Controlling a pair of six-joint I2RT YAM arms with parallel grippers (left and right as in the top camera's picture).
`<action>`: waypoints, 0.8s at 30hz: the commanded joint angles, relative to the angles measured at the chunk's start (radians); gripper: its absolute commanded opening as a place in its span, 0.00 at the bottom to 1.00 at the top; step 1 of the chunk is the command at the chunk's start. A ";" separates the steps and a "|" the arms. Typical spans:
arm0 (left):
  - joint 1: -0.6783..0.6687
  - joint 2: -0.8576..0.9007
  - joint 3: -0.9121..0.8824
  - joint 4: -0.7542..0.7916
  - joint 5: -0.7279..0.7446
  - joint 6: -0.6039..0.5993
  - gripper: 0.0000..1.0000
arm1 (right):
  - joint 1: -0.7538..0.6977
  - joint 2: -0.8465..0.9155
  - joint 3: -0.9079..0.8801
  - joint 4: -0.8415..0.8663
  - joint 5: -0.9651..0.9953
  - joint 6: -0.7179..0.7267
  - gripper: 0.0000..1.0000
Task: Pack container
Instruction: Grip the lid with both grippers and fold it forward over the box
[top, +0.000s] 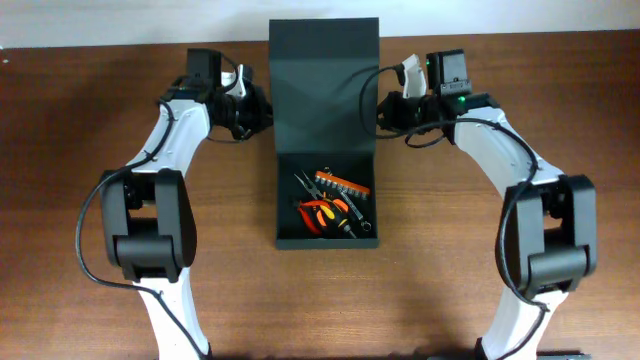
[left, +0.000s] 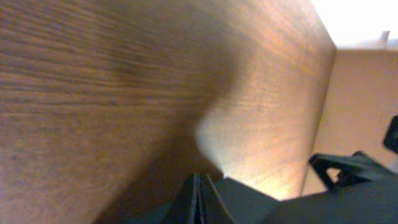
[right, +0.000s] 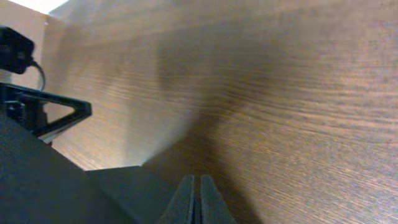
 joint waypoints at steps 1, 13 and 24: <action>-0.009 0.004 0.057 -0.050 0.040 0.098 0.02 | 0.015 -0.079 0.017 -0.003 -0.050 -0.020 0.04; -0.009 -0.029 0.148 -0.349 0.014 0.276 0.02 | 0.016 -0.209 0.017 -0.203 -0.049 -0.058 0.04; -0.009 -0.123 0.148 -0.563 -0.146 0.385 0.02 | 0.017 -0.269 0.017 -0.452 -0.025 -0.095 0.04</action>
